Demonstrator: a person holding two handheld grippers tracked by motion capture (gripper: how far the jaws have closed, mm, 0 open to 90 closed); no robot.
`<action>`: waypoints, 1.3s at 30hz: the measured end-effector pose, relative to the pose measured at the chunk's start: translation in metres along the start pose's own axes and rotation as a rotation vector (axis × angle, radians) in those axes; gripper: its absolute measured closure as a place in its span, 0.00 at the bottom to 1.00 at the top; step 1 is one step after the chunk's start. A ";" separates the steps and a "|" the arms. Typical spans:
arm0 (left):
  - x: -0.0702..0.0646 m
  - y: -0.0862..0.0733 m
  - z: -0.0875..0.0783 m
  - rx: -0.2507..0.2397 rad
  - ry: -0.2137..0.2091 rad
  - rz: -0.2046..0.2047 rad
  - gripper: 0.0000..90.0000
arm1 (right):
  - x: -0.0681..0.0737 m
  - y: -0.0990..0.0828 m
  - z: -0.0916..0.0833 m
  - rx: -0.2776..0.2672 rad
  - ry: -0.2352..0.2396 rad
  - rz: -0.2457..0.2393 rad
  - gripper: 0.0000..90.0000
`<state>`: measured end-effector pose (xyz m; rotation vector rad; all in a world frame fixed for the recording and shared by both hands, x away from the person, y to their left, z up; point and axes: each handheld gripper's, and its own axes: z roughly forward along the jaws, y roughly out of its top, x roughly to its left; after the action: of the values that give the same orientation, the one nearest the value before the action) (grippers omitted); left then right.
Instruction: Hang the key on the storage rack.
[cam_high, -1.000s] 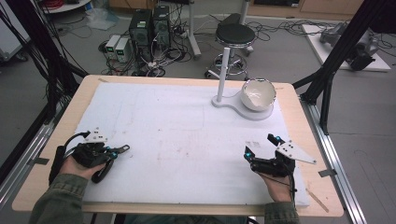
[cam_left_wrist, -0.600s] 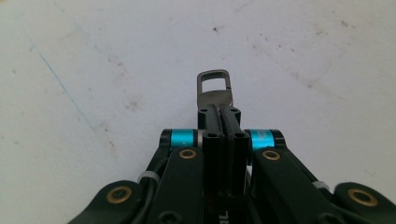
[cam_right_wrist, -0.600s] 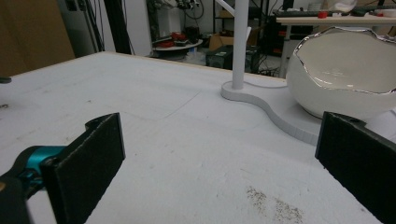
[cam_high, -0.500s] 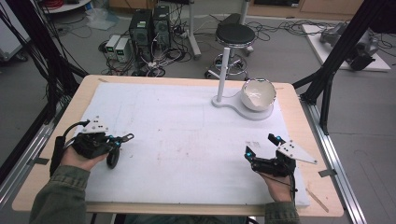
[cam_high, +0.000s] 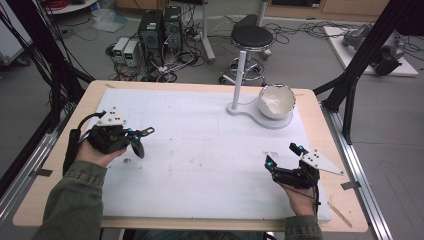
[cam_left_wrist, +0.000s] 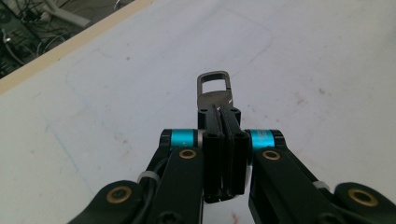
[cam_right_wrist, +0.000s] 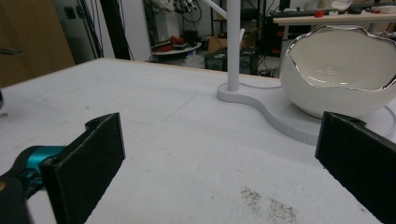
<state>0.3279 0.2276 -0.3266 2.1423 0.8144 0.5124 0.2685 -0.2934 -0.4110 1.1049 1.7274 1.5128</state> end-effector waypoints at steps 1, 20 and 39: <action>0.001 0.004 0.002 -0.007 -0.006 -0.003 0.97 | 0.000 0.000 0.000 0.000 0.000 0.000 0.00; 0.010 0.076 0.025 -0.022 -0.098 0.038 0.97 | -0.009 -0.001 0.000 -0.003 0.013 0.048 0.00; -0.001 0.148 0.047 -0.040 -0.208 0.100 0.97 | -0.013 -0.003 -0.008 0.000 0.015 0.069 0.00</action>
<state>0.4113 0.1290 -0.2404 2.1638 0.5797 0.3463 0.2673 -0.3093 -0.4137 1.1676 1.7153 1.5660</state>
